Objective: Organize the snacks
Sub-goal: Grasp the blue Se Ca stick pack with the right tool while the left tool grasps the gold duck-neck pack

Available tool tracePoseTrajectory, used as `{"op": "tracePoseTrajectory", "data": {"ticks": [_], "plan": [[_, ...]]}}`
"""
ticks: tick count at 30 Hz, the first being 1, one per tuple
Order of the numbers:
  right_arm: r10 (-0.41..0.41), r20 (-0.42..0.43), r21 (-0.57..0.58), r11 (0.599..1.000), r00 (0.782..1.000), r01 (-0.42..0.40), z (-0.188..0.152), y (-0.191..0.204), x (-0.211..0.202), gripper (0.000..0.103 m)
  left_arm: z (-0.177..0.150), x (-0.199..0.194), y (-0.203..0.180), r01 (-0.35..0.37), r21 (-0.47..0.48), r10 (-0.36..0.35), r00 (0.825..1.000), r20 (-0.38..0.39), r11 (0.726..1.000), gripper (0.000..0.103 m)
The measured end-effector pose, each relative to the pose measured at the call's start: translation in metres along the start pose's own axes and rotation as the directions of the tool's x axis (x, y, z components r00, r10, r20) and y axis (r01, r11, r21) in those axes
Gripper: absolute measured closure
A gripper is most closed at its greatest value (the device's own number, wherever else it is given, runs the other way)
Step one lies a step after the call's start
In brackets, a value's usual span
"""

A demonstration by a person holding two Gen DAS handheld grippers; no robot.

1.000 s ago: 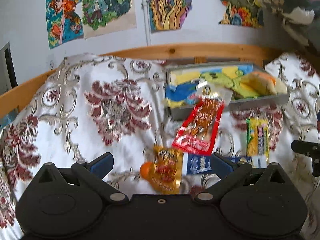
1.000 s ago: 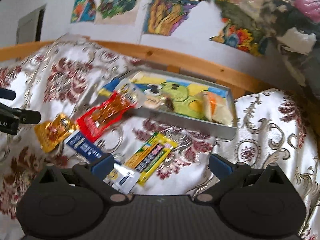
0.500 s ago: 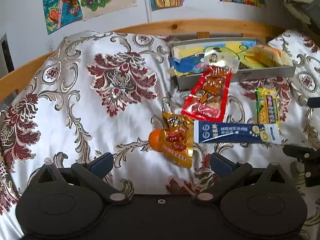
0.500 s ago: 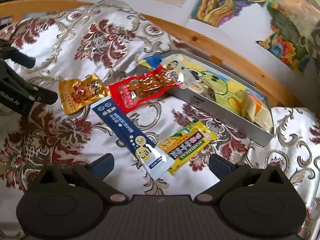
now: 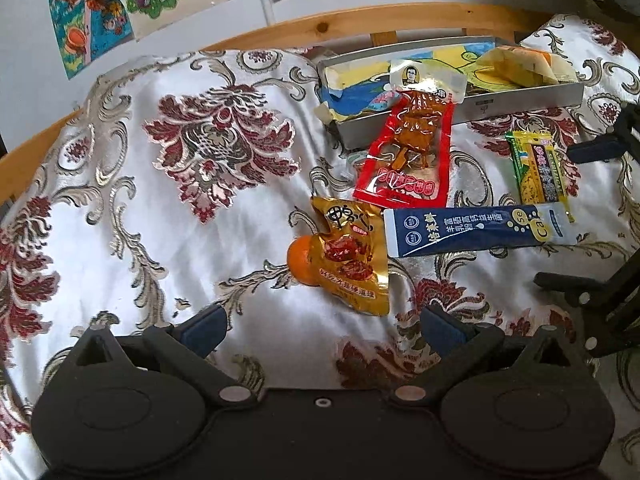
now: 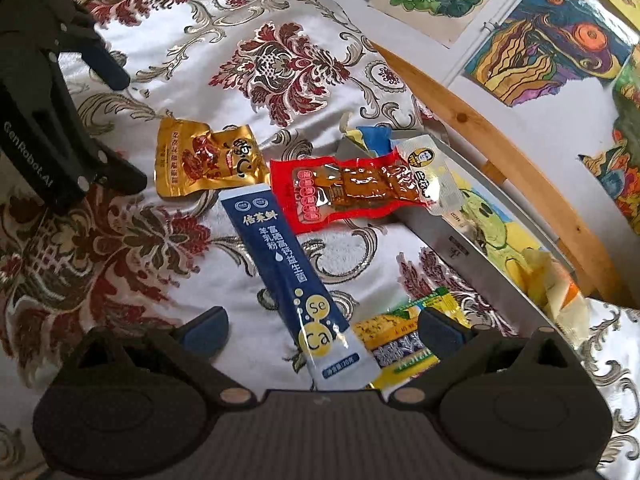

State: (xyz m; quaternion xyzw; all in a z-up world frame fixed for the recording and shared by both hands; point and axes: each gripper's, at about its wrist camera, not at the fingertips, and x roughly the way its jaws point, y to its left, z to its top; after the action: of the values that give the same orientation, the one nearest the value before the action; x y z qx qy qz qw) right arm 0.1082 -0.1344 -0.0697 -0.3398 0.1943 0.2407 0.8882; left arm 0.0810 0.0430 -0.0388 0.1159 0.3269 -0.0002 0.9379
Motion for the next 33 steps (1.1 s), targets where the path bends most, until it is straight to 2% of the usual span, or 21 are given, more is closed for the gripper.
{"op": "tracePoseTrajectory", "data": {"ticks": [5,10,15,21,25,27,29,33], "plan": [[0.062,0.01,0.032,0.998,0.998,-0.063,-0.001,-0.008,0.015,0.0,0.008,0.015,0.005,0.111,-0.057,-0.112,0.994,-0.015,0.992,0.001],[0.081,0.015,0.018,0.996,0.997,-0.082,-0.002,-0.011,0.025,0.0,0.006,0.026,0.01,0.167,-0.122,-0.172,0.985,-0.031,0.978,0.001],[0.115,0.016,0.057,0.992,0.993,-0.116,-0.001,-0.017,0.036,0.001,0.008,0.031,0.011,0.177,-0.131,-0.182,0.983,-0.028,0.975,0.001],[0.139,0.015,0.094,0.986,0.99,-0.14,-0.002,-0.019,0.043,0.009,0.011,0.035,0.013,0.224,-0.176,-0.229,0.973,-0.01,0.959,0.001],[0.172,0.014,0.092,0.981,0.985,-0.173,0.0,-0.016,0.042,0.027,0.012,0.034,0.009,0.249,-0.18,-0.251,0.968,0.012,0.952,0.008],[0.187,0.007,0.1,0.977,0.982,-0.187,0.001,-0.015,0.041,0.033,0.013,0.032,0.007,0.266,-0.181,-0.265,0.964,0.029,0.947,0.013],[0.204,-0.005,0.111,0.973,0.979,-0.202,0.003,-0.015,0.041,0.049,0.016,0.029,0.004,0.279,-0.179,-0.275,0.96,0.048,0.943,0.015],[0.218,-0.041,0.134,0.968,0.975,-0.211,0.007,-0.015,0.039,0.058,0.022,0.026,-0.002,0.29,-0.166,-0.28,0.957,0.081,0.943,0.022]]}}
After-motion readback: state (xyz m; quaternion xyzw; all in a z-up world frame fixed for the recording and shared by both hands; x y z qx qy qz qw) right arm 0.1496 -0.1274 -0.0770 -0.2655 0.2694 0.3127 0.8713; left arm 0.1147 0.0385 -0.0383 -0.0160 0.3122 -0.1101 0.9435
